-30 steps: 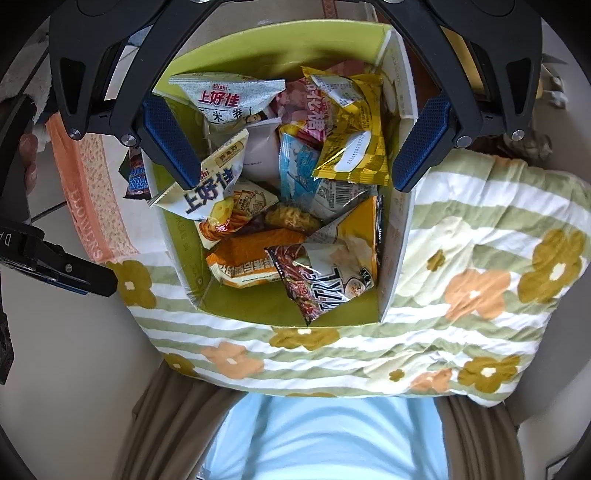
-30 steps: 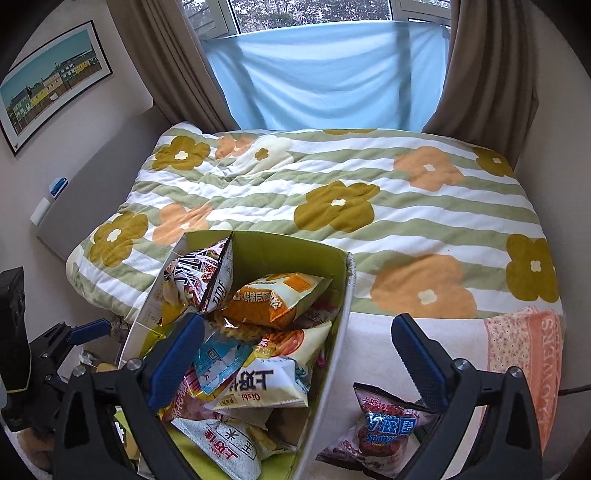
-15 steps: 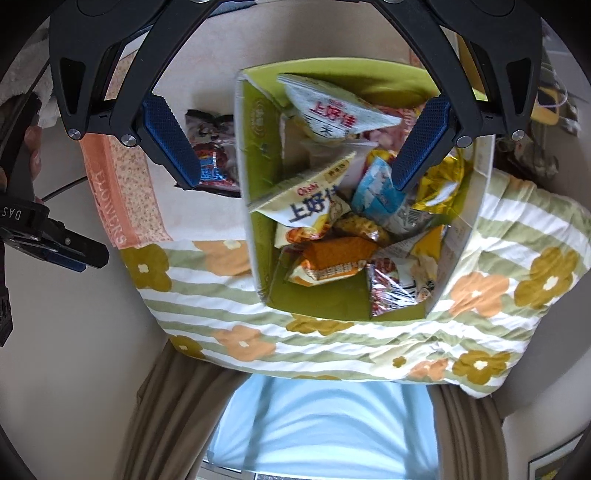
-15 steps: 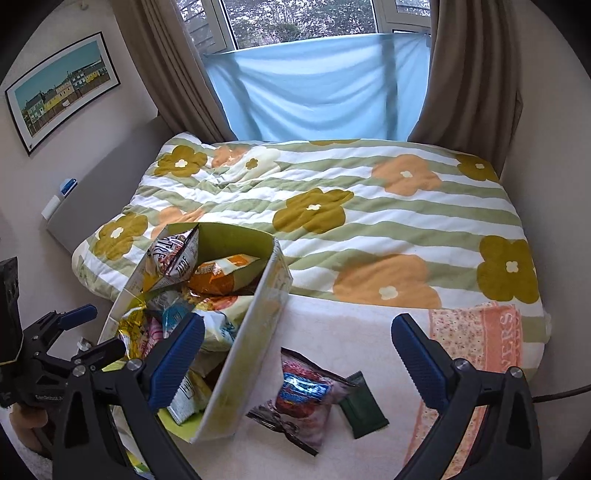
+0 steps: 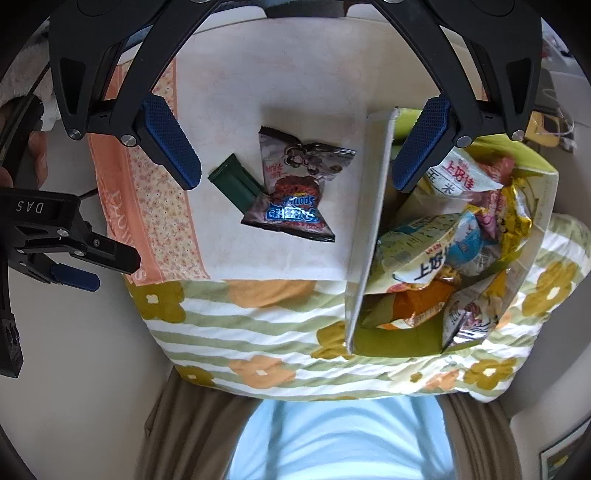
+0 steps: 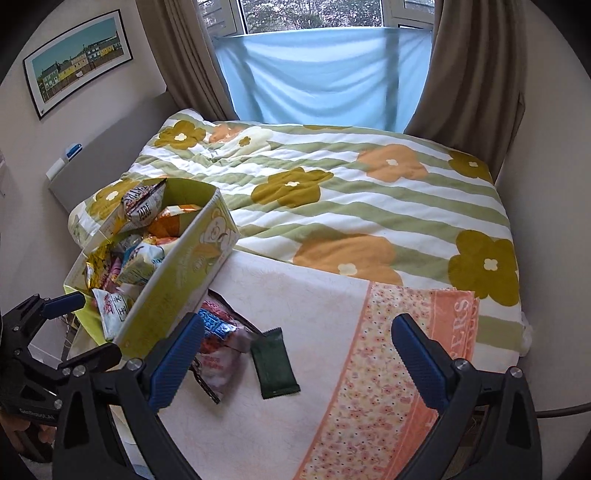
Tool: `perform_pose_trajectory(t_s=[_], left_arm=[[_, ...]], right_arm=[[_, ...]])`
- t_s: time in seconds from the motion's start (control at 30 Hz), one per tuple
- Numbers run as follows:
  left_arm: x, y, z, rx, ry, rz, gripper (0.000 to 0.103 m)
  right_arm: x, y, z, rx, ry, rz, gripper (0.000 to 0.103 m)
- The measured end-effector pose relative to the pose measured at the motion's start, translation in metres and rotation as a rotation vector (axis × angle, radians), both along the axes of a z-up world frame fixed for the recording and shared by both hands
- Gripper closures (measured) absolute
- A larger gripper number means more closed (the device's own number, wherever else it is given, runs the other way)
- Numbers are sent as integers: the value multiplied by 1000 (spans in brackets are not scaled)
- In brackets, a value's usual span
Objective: Organize snacks
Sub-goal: 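Move both grippers back to the Sponge bag and green packet on the sheet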
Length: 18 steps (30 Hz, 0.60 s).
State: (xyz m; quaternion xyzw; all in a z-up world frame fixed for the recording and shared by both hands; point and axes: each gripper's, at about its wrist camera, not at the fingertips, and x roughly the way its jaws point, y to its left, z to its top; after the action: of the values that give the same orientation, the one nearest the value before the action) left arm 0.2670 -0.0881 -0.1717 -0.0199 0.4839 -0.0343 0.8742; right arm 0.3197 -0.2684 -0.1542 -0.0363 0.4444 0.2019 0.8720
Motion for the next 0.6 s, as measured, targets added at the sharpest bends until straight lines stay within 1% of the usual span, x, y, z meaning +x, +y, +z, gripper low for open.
perform_pose_trajectory(t_s=[0.2, 0.43, 0.6], left_arm=[[19, -23, -32, 33, 73, -37, 1], [50, -30, -76, 56, 172, -57, 2], [65, -32, -101, 88, 229, -73, 4]], right_arm=[[-2, -10, -33, -26, 49, 38, 2], [-3, -16, -74, -41, 112, 46, 2], [-6, -9, -101, -64, 128, 80, 2]])
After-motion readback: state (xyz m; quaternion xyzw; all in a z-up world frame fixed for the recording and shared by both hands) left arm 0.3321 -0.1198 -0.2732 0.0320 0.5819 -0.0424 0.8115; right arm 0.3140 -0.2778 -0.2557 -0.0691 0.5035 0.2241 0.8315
